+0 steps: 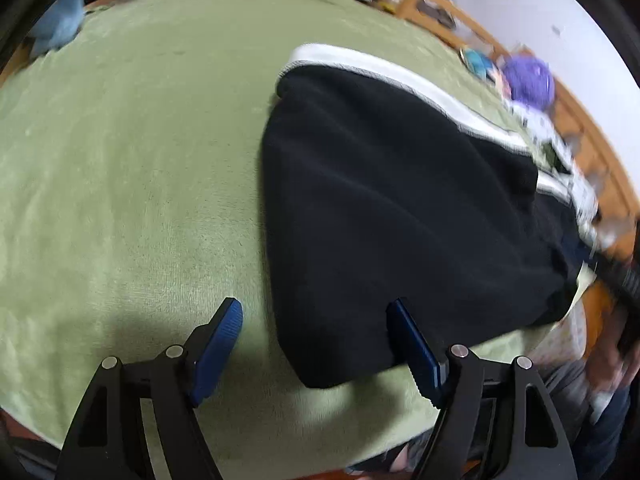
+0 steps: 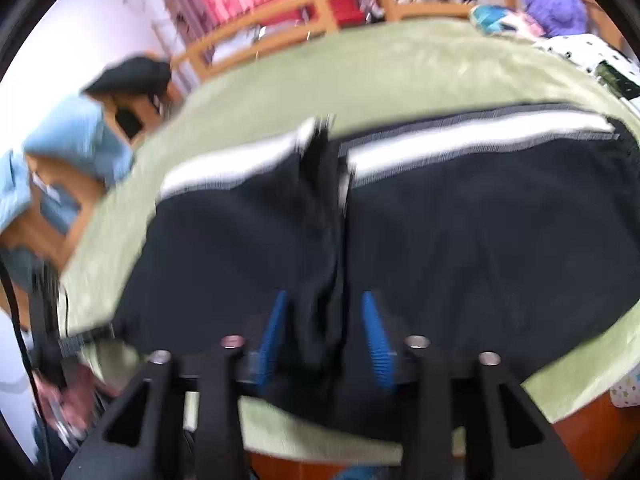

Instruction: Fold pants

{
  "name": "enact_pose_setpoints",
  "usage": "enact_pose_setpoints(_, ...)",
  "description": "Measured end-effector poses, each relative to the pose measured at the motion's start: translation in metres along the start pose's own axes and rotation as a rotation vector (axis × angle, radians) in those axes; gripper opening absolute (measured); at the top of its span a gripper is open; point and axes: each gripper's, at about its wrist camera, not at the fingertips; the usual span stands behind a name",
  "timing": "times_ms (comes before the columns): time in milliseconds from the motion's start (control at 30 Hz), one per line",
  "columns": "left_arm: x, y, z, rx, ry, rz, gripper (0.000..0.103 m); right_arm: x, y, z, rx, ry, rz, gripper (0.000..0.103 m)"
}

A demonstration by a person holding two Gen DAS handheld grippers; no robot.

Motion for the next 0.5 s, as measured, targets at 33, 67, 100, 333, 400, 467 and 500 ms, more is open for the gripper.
enact_pose_setpoints(33,-0.003,-0.003,0.002,-0.017,0.018,0.0,0.075,0.003,-0.009,0.004,-0.012,-0.002,-0.006,0.055)
enact_pose_setpoints(67,-0.007,-0.004,0.006,-0.036,0.042,-0.01,0.075,0.009,-0.021,0.007,-0.029,0.004,-0.011,0.055)
enact_pose_setpoints(100,-0.013,-0.006,0.01,-0.055,0.071,-0.033,0.075,0.014,-0.031,0.01,-0.042,0.009,-0.015,0.055)
enact_pose_setpoints(333,-0.02,-0.014,0.031,-0.114,0.061,-0.052,0.075,0.099,-0.086,0.009,-0.028,-0.085,0.152,0.061)
enact_pose_setpoints(400,-0.016,-0.02,0.035,-0.119,0.08,-0.045,0.075,0.129,-0.09,0.011,-0.045,-0.064,0.232,0.062)
enact_pose_setpoints(467,-0.017,-0.027,0.035,-0.113,0.086,-0.043,0.075,0.153,-0.092,0.012,-0.054,-0.003,0.283,0.06)
enact_pose_setpoints(500,-0.016,-0.03,0.037,-0.11,0.086,-0.041,0.075,0.155,-0.094,0.012,-0.055,-0.003,0.283,0.046)
Point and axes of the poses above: each gripper's, at about its wrist camera, not at the fingertips, and x roughly the way its jaws point, z to its left, y to its underside, and after that the axes turned 11 degrees about x, right-handed
